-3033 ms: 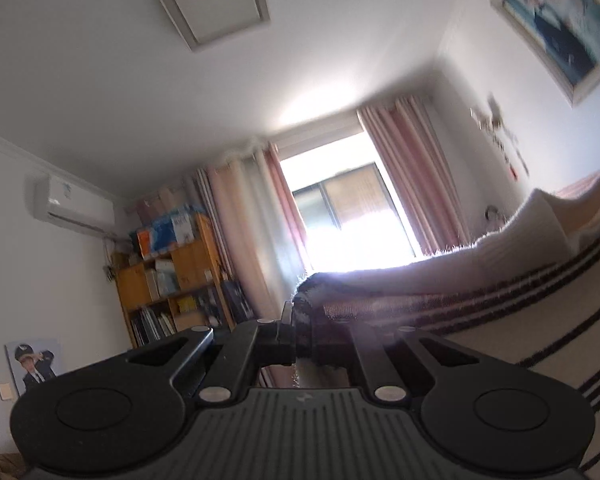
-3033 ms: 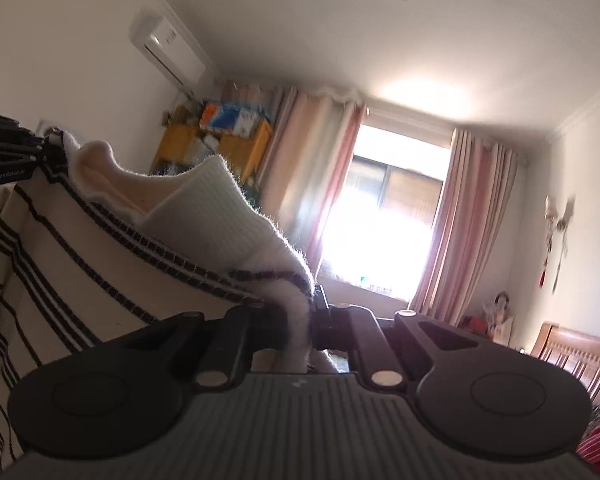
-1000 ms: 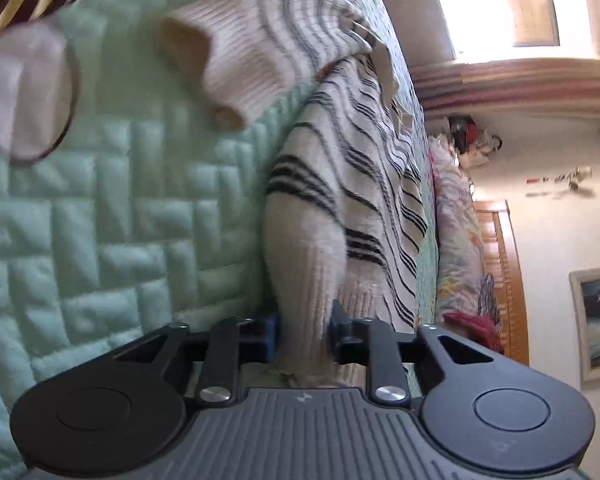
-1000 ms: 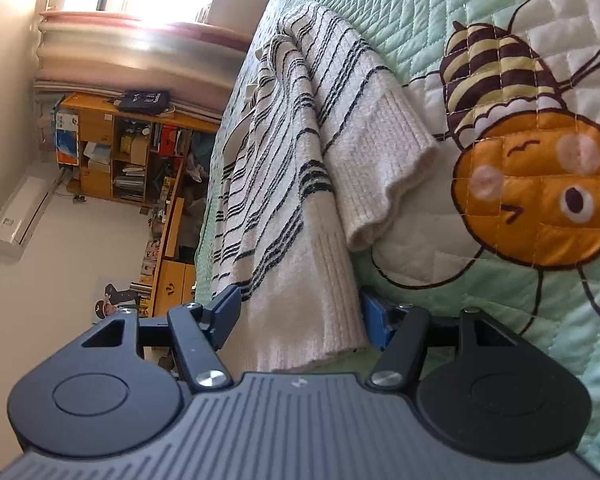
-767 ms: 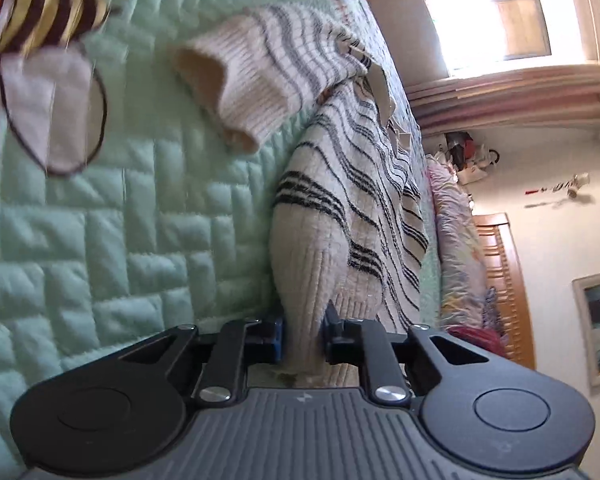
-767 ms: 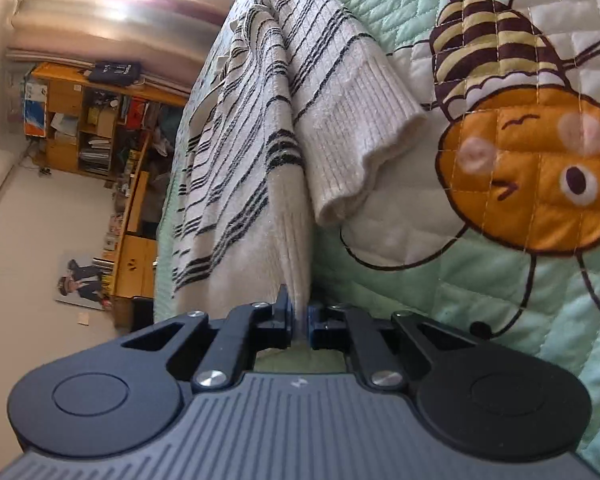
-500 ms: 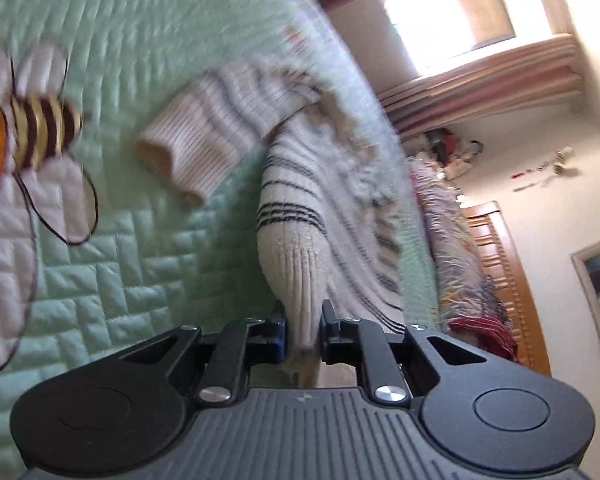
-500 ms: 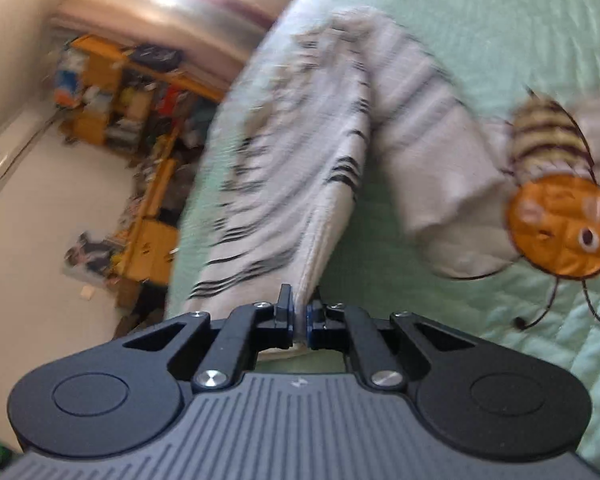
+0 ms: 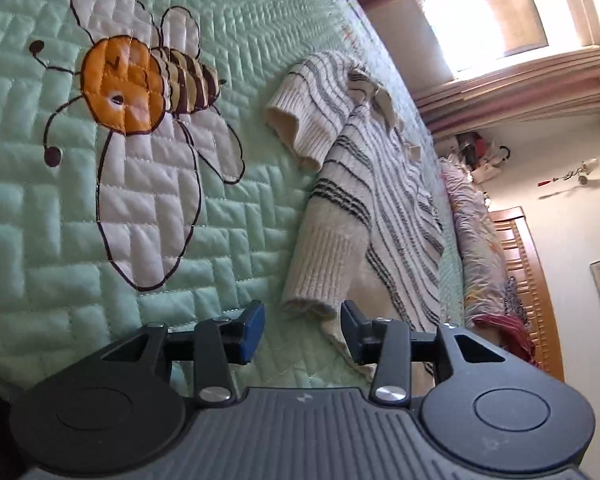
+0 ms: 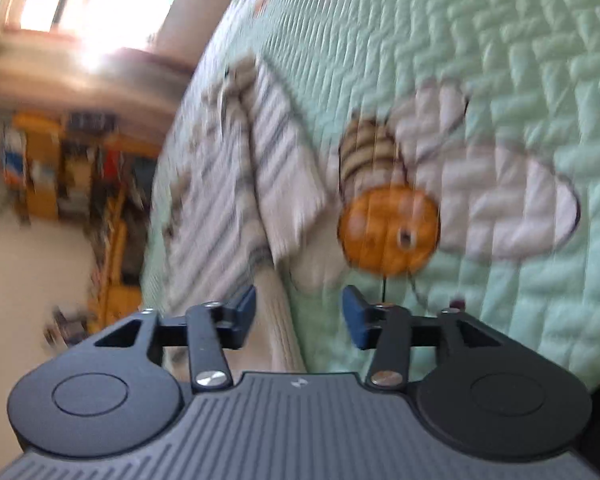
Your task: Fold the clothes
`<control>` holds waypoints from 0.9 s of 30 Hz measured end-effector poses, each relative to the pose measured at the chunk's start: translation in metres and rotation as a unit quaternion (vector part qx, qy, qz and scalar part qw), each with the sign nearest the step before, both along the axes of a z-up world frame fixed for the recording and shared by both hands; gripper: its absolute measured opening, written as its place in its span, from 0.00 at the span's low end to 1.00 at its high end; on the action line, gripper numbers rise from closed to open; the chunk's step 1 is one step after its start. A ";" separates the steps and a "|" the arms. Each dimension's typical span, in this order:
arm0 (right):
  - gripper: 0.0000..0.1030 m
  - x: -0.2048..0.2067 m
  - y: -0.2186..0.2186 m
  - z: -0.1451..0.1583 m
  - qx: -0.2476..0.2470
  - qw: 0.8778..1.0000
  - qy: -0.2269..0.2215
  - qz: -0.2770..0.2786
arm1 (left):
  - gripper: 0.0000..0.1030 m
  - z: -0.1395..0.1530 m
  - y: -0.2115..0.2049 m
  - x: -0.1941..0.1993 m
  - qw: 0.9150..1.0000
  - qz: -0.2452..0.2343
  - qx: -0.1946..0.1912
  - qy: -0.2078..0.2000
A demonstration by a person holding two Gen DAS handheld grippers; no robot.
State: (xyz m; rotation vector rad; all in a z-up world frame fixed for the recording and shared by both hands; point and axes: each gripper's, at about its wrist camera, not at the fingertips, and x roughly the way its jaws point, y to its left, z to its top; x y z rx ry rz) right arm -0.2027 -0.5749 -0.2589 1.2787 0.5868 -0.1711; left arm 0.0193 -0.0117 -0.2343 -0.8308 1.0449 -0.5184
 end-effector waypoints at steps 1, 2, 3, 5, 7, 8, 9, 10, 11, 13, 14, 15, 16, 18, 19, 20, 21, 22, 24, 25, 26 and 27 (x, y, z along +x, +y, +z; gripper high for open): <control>0.56 0.002 -0.003 -0.002 0.012 1.000 -0.007 -0.011 | 0.43 -0.002 -0.001 -0.001 1.000 0.002 -0.001 0.001; 0.57 0.006 -0.007 -0.006 0.022 1.000 -0.008 -0.017 | 0.43 -0.004 -0.001 -0.002 1.000 0.004 -0.001 0.004; 0.57 0.010 -0.010 -0.011 0.033 0.999 -0.009 -0.022 | 0.43 -0.006 -0.002 -0.003 1.000 0.006 0.000 0.007; 0.57 0.019 -0.012 -0.021 0.039 0.999 -0.005 -0.032 | 0.43 -0.007 0.001 -0.006 1.000 0.009 0.000 0.012; 0.57 0.025 -0.012 -0.026 0.041 0.998 -0.018 -0.045 | 0.45 -0.006 0.005 -0.008 1.000 0.009 0.001 0.012; 0.57 0.027 -0.012 -0.027 0.040 0.998 -0.023 -0.047 | 0.45 -0.007 0.004 -0.008 1.000 0.009 0.001 0.012; 0.57 0.029 -0.014 -0.028 0.040 0.998 -0.028 -0.048 | 0.45 -0.008 0.007 -0.010 1.000 0.009 0.002 0.014; 0.57 0.034 -0.012 -0.028 0.043 0.997 -0.033 -0.053 | 0.45 -0.010 0.012 -0.012 1.000 0.011 0.002 0.016; 0.57 0.038 -0.014 -0.029 0.047 0.996 -0.038 -0.057 | 0.46 -0.011 0.015 -0.013 1.000 0.011 0.002 0.017; 0.57 0.045 -0.018 -0.032 0.056 0.995 -0.047 -0.064 | 0.48 -0.011 0.017 -0.016 1.000 0.012 0.005 0.016; 0.57 0.048 -0.020 -0.032 0.059 0.995 -0.049 -0.066 | 0.50 -0.010 0.017 -0.018 1.000 0.011 0.007 0.014; 0.57 0.054 -0.021 -0.033 0.060 0.994 -0.054 -0.070 | 0.51 -0.009 0.015 -0.019 1.000 0.010 0.008 0.012; 0.57 0.059 -0.021 -0.033 0.060 0.994 -0.058 -0.074 | 0.52 -0.009 0.014 -0.020 1.000 0.010 0.010 0.012; 0.56 0.071 -0.020 -0.032 0.053 0.994 -0.061 -0.073 | 0.52 -0.009 0.013 -0.021 1.000 0.011 0.013 0.012; 0.47 0.078 -0.019 -0.030 0.044 0.995 -0.060 -0.068 | 0.52 -0.009 0.011 -0.021 1.000 0.012 0.014 0.012; 0.35 0.084 -0.018 -0.029 0.036 0.996 -0.058 -0.062 | 0.52 -0.008 0.009 -0.022 1.000 0.013 0.014 0.014; 0.06 0.090 -0.016 -0.026 0.020 0.998 -0.043 -0.050 | 0.52 -0.008 0.010 -0.022 1.000 0.014 0.015 0.015; 0.05 0.090 -0.017 -0.024 0.000 0.999 -0.027 -0.043 | 0.53 -0.007 0.011 -0.022 1.000 0.014 0.015 0.016; 0.05 0.084 -0.024 -0.016 -0.030 0.998 -0.022 -0.044 | 0.54 -0.005 0.015 -0.022 1.000 0.015 0.016 0.016; 0.05 0.079 -0.033 -0.009 -0.050 0.997 -0.023 -0.049 | 0.55 -0.004 0.017 -0.022 1.000 0.016 0.016 0.016; 0.05 0.073 -0.042 -0.002 -0.070 0.996 -0.025 -0.055 | 0.55 -0.004 0.019 -0.022 1.000 0.017 0.017 0.015; 0.05 0.065 -0.057 0.008 -0.091 0.993 -0.027 -0.066 | 0.56 -0.004 0.021 -0.023 1.000 0.018 0.017 0.014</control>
